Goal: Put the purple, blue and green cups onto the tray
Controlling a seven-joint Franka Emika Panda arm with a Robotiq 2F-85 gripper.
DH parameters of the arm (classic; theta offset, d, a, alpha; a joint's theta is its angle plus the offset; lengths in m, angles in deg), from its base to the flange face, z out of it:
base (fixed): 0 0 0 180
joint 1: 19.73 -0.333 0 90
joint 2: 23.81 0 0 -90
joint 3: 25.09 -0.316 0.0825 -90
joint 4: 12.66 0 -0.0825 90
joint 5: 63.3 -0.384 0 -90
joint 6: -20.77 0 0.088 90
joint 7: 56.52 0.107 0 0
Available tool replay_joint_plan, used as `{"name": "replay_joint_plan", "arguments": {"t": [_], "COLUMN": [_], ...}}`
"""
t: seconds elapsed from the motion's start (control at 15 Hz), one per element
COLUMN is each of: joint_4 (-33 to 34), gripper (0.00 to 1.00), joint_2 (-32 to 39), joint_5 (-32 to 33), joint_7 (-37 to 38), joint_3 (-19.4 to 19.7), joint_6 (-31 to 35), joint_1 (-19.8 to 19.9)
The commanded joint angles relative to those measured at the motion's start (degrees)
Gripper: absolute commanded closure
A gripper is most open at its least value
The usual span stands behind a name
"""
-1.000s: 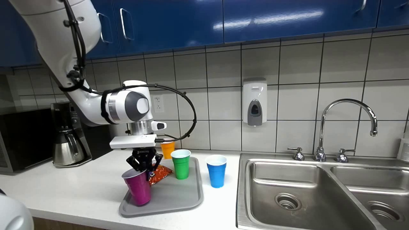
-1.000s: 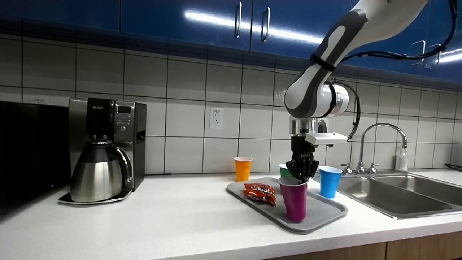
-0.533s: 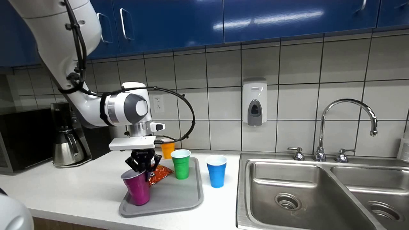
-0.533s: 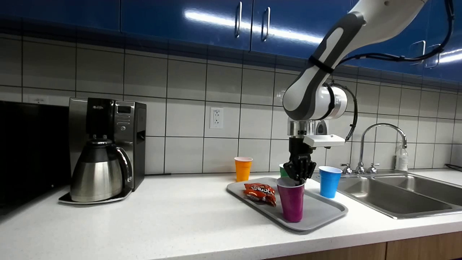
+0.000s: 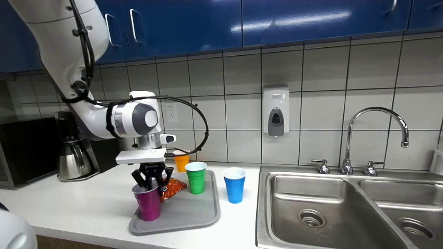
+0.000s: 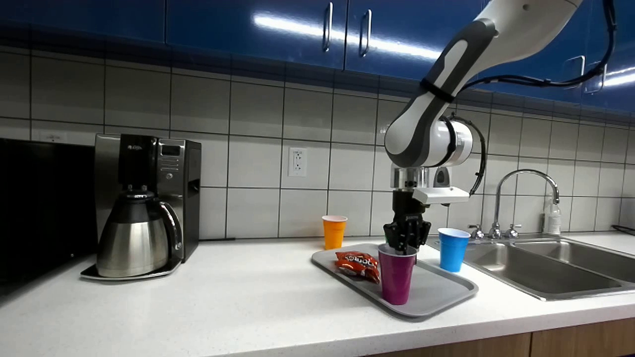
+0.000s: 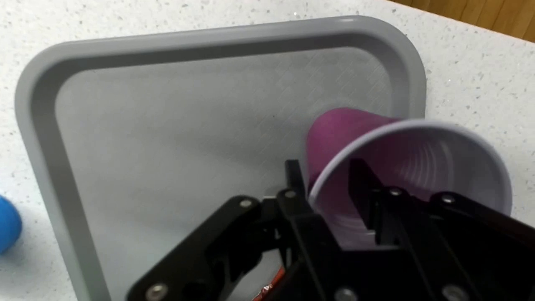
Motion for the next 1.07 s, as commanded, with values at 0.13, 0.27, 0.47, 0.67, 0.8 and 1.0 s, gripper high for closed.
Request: {"name": "replay_joint_plan", "arguments": {"t": [0.13,0.27,0.47,0.67,0.8,1.0], "joint_4": [1.88,2.18,2.72,3.27,4.01,5.59], "gripper": [0.19,0.04,0.00,0.00,0.00,0.00], "joint_2": [-1.73,-2.60,-3.91,-5.73,-6.35,-6.76], "joint_5": [-2.33,-2.30,-2.06,-1.61,-1.36,-0.55], "joint_7": [-0.91,-1.01,-1.16,-0.97,-0.58,0.16], "joint_3": [-0.67,-0.57,-0.43,-0.11,0.32,1.39], "joint_6": [-2.07,-2.20,-3.02,-5.34,-6.52,-7.58], "joint_1": [0.49,0.52,0.54,0.67,0.95,1.81]}}
